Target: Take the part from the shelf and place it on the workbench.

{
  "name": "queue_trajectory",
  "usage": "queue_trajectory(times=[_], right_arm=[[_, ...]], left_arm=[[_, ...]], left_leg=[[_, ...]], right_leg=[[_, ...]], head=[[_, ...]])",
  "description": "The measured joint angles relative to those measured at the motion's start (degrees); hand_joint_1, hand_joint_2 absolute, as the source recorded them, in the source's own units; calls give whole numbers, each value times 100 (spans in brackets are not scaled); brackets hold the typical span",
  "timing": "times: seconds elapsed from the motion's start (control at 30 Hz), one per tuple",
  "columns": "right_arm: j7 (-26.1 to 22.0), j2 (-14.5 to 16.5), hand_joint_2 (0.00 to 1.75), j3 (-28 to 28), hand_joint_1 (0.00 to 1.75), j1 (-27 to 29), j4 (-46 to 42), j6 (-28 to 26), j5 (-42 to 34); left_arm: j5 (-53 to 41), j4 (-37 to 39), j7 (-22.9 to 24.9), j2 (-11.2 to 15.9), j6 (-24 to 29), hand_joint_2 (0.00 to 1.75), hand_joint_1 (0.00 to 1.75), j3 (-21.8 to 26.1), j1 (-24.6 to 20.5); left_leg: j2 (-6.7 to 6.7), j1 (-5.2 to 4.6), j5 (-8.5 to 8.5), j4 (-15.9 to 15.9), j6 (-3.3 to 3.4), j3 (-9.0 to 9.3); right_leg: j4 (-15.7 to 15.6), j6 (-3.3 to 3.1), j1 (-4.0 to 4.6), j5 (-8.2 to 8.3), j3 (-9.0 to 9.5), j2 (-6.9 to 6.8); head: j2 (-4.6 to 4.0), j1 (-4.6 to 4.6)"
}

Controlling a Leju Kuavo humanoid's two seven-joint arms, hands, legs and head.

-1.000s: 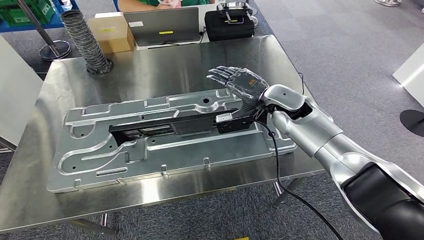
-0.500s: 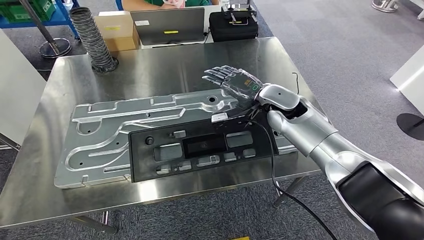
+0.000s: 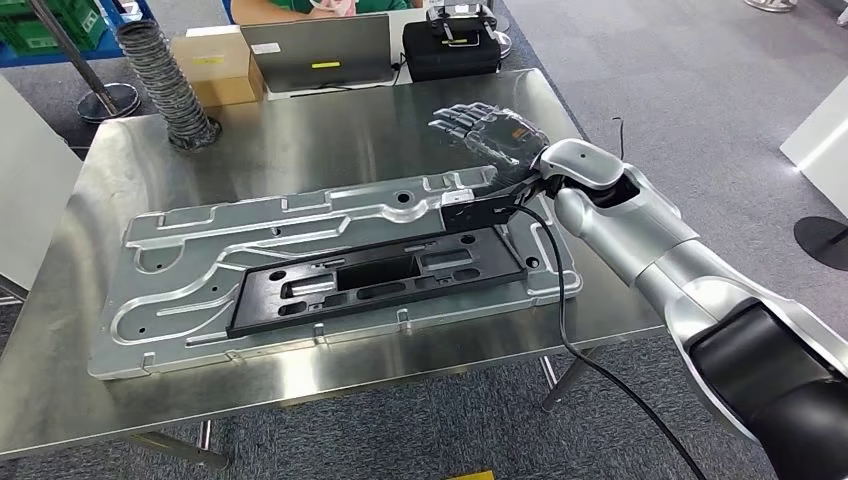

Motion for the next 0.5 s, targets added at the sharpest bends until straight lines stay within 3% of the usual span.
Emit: queue_trajectory(times=[0.07, 0.2, 0.27, 0.33, 0.37, 0.4, 0.43, 0.5], right_arm=[[1, -1, 0, -91, 0, -63, 68, -26, -74], [13, 7, 0, -417, 0, -88, 162, -130, -275], [26, 50, 0, -671, 0, -43, 170, -212, -374], [41, 156, 0, -964, 0, 56, 170, -264, -429], [50, 221, 0, -1107, 0, 121, 168, -278, -440], [61, 283, 0, -1243, 0, 184, 164, -284, -446], [78, 335, 0, -1370, 0, 233, 153, -284, -449], [111, 392, 0, -1585, 0, 273, 103, -268, -435]], left_arm=[[46, 0, 12, 16, -22, 0, 0, 9, 2], [83, 1, 27, 32, -62, 0, 0, 43, 38], [86, 2, 43, 36, -88, 0, 0, 56, 47], [89, 2, 66, 40, -108, 0, 0, 80, 63], [93, 2, 75, 42, -114, 0, 0, 96, 76], [101, 2, 82, 44, -118, 0, 0, 111, 87], [110, 2, 86, 45, -120, 0, 0, 124, 95], [125, 2, 89, 46, -121, 0, 0, 139, 94]], left_leg=[[5, -21, 221, -652, 60, 322], [39, -34, 297, -835, 154, 357], [111, -19, 367, -902, 228, 334], [193, -26, 422, -919, 263, 276], [236, -31, 447, -916, 264, 237], [276, -35, 473, -912, 258, 195], [310, -38, 500, -905, 247, 150], [358, -39, 555, -882, 214, 61]], right_leg=[[40, 38, 21, 6, -41, 11], [69, 166, 21, 22, -121, 41], [357, 239, 7, -247, -242, 45], [1074, 307, -4, -717, -534, 36], [1434, 331, -7, -893, -677, 35], [1642, 346, -11, -964, -744, 34], [1626, 353, -18, -924, -698, 33], [949, 351, -38, -650, -249, 32]], head=[[0, -1], [0, 0], [0, 1], [0, 1], [0, 1], [0, 0], [0, 0], [0, 0]])
